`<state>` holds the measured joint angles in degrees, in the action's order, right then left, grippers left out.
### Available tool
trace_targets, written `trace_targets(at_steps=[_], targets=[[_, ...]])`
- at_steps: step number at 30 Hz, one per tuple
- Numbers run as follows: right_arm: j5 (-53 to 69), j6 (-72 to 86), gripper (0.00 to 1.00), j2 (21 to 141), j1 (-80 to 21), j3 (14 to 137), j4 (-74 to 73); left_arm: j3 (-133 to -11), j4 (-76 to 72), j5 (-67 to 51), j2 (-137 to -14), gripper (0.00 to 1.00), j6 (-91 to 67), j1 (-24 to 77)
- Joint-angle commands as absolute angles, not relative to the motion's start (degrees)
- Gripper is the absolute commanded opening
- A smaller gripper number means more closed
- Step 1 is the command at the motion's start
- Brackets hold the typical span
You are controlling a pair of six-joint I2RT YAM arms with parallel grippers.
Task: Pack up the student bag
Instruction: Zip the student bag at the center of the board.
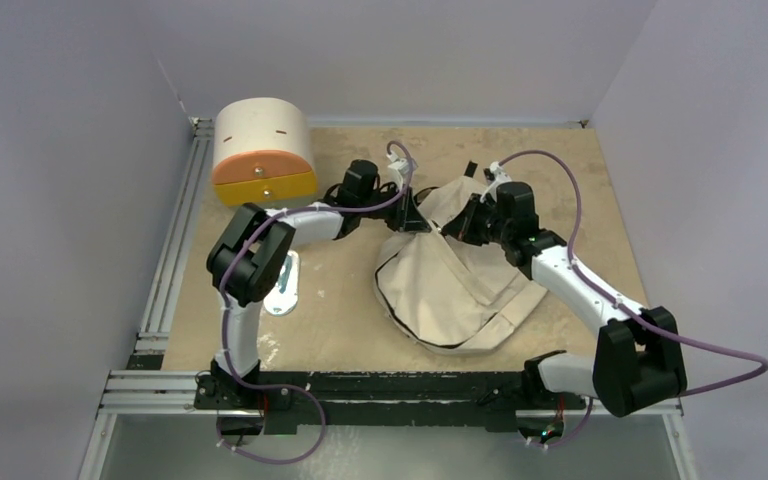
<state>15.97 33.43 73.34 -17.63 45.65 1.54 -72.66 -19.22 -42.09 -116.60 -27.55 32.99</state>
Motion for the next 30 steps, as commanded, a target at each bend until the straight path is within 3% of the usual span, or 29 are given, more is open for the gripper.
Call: trace_targets(at_steps=[1, 30], targets=[[16.7, 33.8, 0.0, 70.2, -17.8, 44.6, 0.3, -74.6, -21.0, -43.0, -116.8, 0.0, -27.7, 27.5], [8.8, 36.6, 0.0, 64.5, -17.8, 43.0, -18.2, -106.5, -1.7, -36.3, -134.4, 0.0, -18.4, 21.8]])
